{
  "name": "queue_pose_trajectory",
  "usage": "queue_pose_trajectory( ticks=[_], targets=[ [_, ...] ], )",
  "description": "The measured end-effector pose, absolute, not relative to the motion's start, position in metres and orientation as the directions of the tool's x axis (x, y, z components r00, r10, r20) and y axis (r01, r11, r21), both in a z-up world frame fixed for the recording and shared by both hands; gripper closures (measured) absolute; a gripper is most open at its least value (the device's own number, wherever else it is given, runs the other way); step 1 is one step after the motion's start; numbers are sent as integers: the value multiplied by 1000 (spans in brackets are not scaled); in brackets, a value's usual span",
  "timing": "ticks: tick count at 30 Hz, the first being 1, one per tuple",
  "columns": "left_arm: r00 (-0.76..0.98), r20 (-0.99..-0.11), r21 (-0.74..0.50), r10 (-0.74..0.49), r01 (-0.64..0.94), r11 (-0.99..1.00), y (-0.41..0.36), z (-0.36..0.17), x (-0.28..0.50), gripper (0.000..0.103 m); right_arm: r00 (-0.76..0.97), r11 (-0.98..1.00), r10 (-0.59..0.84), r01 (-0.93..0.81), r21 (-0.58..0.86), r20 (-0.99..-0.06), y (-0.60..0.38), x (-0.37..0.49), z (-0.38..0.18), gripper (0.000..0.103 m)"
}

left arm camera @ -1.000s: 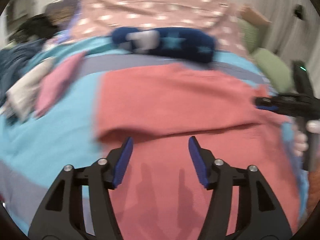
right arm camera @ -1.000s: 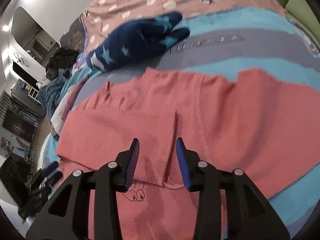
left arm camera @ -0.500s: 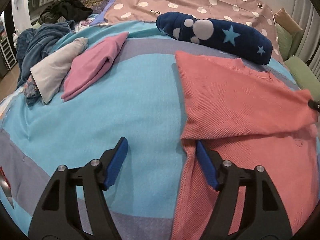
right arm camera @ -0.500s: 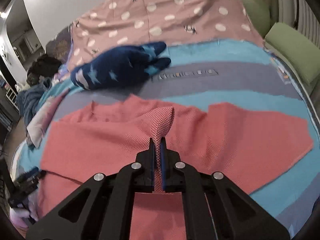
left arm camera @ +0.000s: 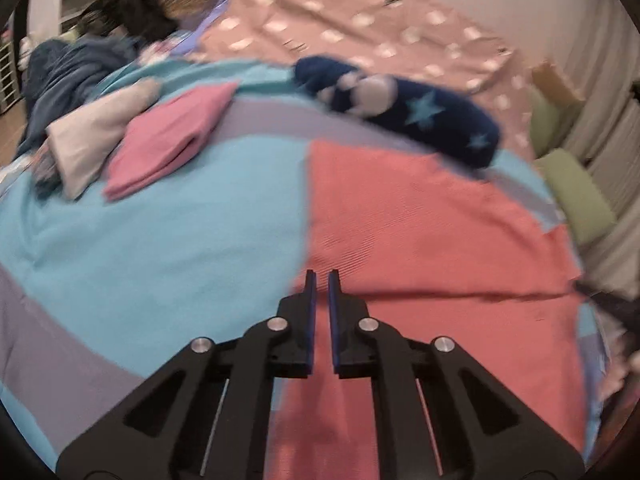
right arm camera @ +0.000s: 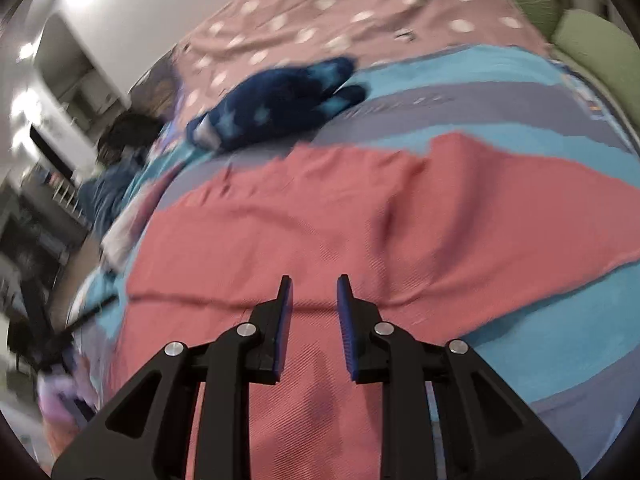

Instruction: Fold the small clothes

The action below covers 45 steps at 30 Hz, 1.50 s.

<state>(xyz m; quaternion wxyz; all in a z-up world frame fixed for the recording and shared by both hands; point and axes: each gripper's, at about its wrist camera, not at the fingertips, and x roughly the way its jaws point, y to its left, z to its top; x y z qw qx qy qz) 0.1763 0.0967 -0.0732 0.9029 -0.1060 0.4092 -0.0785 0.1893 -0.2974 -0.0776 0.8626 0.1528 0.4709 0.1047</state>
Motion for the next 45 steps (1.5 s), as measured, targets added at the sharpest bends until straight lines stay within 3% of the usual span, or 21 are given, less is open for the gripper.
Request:
queue_pose_trajectory(
  ticks=[2, 5, 8, 10, 11, 16, 20, 26, 27, 30, 31, 32, 33, 38, 41, 45],
  targets=[
    [645, -721, -243, -254, 107, 964, 79, -69, 185, 97, 491, 951, 269, 3, 310, -829, -290, 196, -99, 82],
    [587, -791, -134, -173, 110, 985, 61, -96, 210, 94, 537, 932, 297, 17, 362, -790, -299, 185, -97, 83],
    [602, -782, -110, -158, 117, 987, 62, -117, 215, 94, 622, 907, 291, 61, 416, -727, -336, 162, -81, 78],
    [595, -788, -111, -161, 120, 987, 62, -117, 216, 95, 685, 890, 212, 159, 427, -697, -382, 149, -76, 67],
    [594, -788, -109, -161, 123, 986, 61, -118, 216, 95, 696, 870, 179, 218, 442, -696, -403, 144, -77, 66],
    [599, -787, -95, -150, 123, 988, 60, -121, 216, 95, 720, 484, 110, 563, 670, -685, -545, 110, -126, 66],
    [608, -784, -60, -123, 122, 991, 54, -121, 215, 95, 726, 370, 42, 627, 685, -687, -594, 102, -147, 66],
    [616, -780, -42, -109, 121, 992, 53, -119, 215, 95, 760, 284, 58, 609, 741, -647, -623, 133, -169, 62],
    [615, -780, -52, -116, 121, 991, 54, -119, 215, 95, 761, 275, 47, 613, 741, -647, -624, 138, -171, 65],
    [618, -776, -68, -126, 117, 991, 57, -112, 214, 93, 751, 275, 41, 625, 730, -659, -628, 149, -169, 97],
    [623, -771, -72, -131, 119, 990, 55, -108, 212, 78, 759, 285, 45, 613, 737, -649, -631, 143, -166, 97],
    [630, -762, -85, -147, 128, 988, 53, -104, 210, 55, 780, 318, 44, 582, 749, -625, -625, 145, -155, 97],
    [642, -744, -107, -185, 158, 982, 47, -97, 208, 48, 803, 369, 51, 537, 758, -594, -614, 148, -139, 97],
    [626, -743, -76, -236, 272, 959, 10, -90, 214, 45, 868, 566, 206, 271, 778, -452, -527, 175, -63, 97],
    [577, -770, -142, -273, 262, 955, 5, -105, 225, 45, 859, 675, 325, 81, 733, -395, -449, 189, -23, 97],
    [566, -760, -200, -320, 264, 943, 11, -114, 226, 42, 769, 729, 503, -133, 671, -394, -343, 206, -8, 97]
  ],
)
